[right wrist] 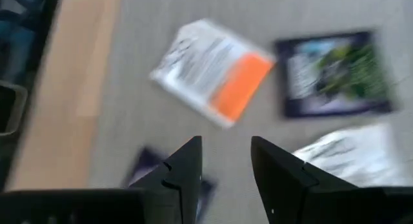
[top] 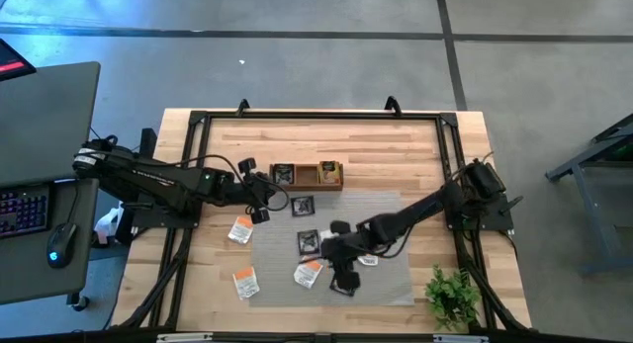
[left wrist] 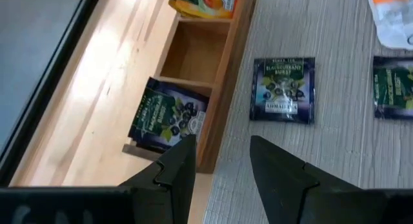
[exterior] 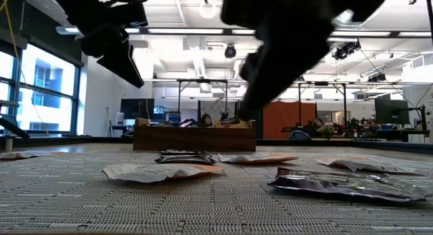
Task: Pick & Place Tea
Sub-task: Put the violet tea bag into the left section of the wooden organizer
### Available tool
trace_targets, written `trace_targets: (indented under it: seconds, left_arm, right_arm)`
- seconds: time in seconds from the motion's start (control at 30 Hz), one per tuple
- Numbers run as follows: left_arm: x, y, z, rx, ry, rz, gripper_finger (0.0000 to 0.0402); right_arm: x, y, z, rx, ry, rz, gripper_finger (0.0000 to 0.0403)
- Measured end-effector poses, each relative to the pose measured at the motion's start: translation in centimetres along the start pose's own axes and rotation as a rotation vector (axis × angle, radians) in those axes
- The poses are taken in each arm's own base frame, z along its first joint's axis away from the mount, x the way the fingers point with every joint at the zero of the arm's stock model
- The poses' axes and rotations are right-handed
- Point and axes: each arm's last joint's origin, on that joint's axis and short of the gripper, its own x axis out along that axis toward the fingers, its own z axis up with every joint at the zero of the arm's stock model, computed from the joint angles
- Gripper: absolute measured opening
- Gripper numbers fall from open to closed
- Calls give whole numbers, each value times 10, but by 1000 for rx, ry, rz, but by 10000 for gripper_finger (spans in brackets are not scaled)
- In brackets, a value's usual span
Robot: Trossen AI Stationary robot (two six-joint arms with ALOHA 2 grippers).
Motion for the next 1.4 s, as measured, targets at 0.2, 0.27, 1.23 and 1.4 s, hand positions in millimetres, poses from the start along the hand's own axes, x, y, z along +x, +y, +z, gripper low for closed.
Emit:
trace_targets:
  seconds: [0.2, 0.27, 1.23, 1.4]
  left_arm:
    - [0, 0, 0, 0, -5, 10, 144]
    - [0, 0, 1, -1, -7, 11, 144]
    - [0, 1, 1, 0, -10, 32, 144]
    - [0, 1, 1, -1, -10, 32, 144]
  right_arm:
    - [2, 22, -18, 92, 51, -9, 129]
    - [1, 25, -23, 147, 77, -23, 129]
    - [28, 39, -61, 89, 241, -164, 190]
    - [29, 37, -61, 24, 263, -143, 114]
